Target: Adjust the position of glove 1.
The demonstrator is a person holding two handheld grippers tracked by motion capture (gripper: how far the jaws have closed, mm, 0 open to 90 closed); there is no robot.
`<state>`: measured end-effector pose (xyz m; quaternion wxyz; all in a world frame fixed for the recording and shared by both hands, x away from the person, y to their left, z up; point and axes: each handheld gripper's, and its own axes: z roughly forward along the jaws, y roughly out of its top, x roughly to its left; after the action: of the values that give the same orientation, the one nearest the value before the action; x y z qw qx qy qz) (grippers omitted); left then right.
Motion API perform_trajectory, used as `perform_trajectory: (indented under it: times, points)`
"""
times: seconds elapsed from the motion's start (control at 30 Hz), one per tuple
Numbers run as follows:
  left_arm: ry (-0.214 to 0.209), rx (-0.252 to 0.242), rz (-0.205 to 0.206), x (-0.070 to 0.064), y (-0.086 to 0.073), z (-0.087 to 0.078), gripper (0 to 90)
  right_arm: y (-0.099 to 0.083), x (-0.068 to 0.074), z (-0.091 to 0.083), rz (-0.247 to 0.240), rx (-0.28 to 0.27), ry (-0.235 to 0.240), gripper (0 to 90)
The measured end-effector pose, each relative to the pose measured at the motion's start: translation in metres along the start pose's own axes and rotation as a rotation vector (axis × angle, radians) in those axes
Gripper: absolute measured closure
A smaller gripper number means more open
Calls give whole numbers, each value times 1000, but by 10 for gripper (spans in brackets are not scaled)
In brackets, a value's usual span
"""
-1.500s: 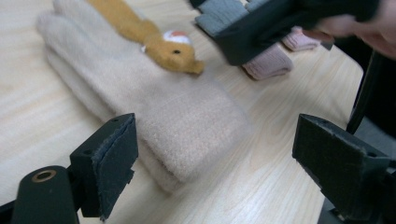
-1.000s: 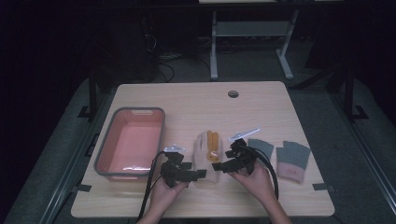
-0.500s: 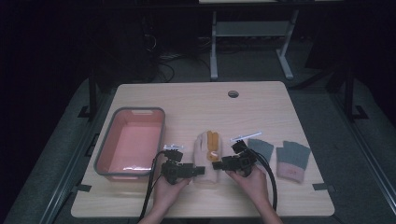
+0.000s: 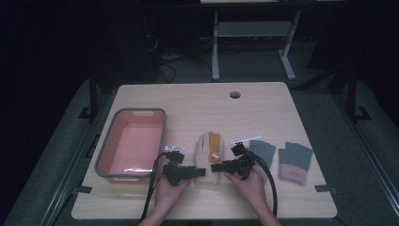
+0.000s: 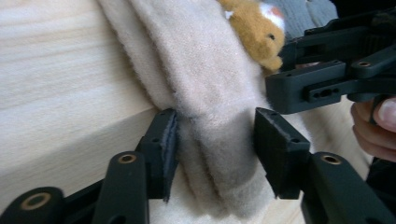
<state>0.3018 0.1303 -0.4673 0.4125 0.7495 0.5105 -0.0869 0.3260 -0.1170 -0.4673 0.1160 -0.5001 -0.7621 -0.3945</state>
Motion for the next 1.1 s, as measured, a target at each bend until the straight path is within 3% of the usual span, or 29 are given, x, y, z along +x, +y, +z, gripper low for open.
perform_trajectory:
  times: [0.53,0.87,1.1]
  points:
    - [-22,5,-7,0,2,6,625,-2,7,10,11,-23,-12,601]
    - [-49,-10,-33,2,5,9,668,5,7,12,-37,-33,-17,760]
    - [-47,-13,-18,1,5,8,683,5,4,8,-35,-29,9,776]
